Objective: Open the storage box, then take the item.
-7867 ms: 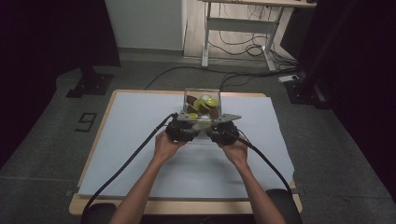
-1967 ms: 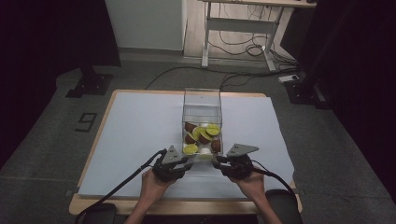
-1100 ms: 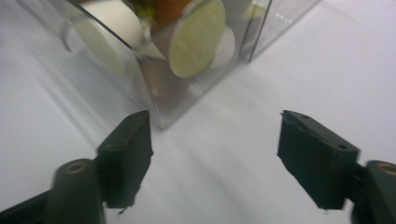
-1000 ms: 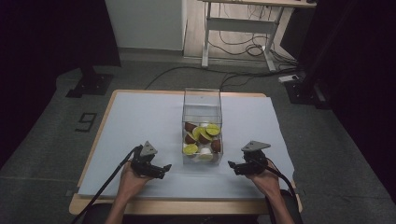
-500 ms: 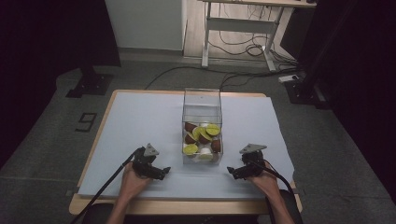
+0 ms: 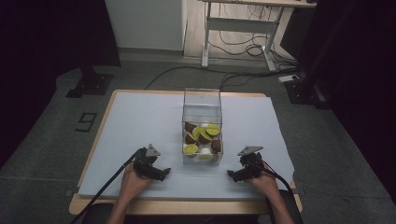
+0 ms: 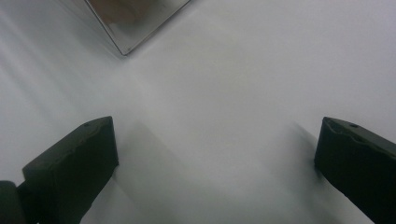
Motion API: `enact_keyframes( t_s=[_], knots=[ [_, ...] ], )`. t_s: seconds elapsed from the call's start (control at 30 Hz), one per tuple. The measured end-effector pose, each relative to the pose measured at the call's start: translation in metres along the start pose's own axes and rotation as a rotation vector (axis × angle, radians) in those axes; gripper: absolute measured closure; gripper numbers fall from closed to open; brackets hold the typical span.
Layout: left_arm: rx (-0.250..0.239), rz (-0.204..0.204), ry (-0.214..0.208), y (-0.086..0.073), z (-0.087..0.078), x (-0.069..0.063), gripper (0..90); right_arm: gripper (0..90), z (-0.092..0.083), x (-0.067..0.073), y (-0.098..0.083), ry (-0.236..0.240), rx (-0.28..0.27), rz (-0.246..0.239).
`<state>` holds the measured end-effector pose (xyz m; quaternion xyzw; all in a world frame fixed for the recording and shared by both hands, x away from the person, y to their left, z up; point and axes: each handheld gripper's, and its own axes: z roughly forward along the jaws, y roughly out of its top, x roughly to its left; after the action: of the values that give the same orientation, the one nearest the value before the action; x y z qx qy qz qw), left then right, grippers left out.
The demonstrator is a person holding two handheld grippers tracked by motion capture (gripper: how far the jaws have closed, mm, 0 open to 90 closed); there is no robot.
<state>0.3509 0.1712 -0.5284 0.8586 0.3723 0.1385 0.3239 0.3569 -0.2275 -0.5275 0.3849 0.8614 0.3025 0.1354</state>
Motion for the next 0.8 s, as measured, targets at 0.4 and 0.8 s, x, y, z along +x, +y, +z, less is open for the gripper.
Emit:
enact_keyframes(
  t_s=[0.4,0.8],
  knots=[
    [0.000,-0.004,-0.002,0.000,0.000,0.001,0.0,0.0,0.000,-0.002,0.003,0.008,0.017,-0.010],
    [0.000,-0.004,-0.003,0.000,0.000,0.001,0.0,0.0,-0.015,-0.001,0.008,0.001,-0.031,-0.026]
  ],
)
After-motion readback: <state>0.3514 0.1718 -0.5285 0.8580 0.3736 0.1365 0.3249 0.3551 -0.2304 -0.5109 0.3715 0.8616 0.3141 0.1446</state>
